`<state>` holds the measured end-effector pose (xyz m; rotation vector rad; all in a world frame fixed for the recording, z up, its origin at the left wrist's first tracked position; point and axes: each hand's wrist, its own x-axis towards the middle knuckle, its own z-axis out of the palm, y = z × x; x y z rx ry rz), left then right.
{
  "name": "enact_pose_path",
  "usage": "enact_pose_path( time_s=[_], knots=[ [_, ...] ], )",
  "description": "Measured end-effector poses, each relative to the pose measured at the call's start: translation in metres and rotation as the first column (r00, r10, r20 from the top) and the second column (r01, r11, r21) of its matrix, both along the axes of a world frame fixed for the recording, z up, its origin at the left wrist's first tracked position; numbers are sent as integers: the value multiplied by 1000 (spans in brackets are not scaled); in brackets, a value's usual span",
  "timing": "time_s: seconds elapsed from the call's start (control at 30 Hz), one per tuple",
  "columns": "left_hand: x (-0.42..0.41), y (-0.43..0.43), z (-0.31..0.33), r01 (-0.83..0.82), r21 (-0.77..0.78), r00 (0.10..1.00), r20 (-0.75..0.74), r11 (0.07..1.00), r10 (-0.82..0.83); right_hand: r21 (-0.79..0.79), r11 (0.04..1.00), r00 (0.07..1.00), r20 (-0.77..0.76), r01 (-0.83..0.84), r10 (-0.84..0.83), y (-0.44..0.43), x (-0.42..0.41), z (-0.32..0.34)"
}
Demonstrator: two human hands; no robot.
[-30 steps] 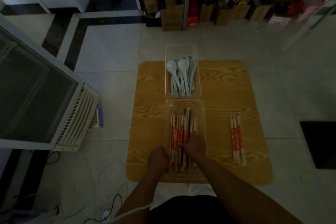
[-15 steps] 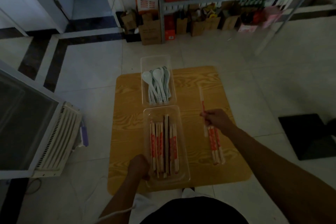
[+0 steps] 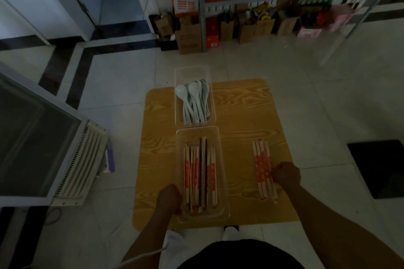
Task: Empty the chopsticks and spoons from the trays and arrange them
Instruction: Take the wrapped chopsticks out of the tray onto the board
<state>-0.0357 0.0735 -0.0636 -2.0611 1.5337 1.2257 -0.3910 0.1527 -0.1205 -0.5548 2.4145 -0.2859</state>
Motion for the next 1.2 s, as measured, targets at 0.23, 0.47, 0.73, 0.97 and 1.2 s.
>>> enact_pose_path(
  time_s=[0.23,0.47,0.73,0.97,1.2],
  knots=[
    [1,-2,6,258,97,954,129,961,-269,-20,999,999,-18,-35,35,-9,18,9],
    [1,-3,7,317,81,935,137,945,-326,-70,987,989,-18,-148,147,-14,32,12],
    [4,-6,2,355,92,920,143,930,-365,-212,955,971,-164,-207,174,-63,54,47],
    [6,-5,-2,287,74,949,113,955,-293,-357,745,819,-121,-563,561,-106,148,70],
    [9,-5,5,124,26,992,-37,992,-123,-76,710,712,-5,-701,702,-82,206,35]
  ],
)
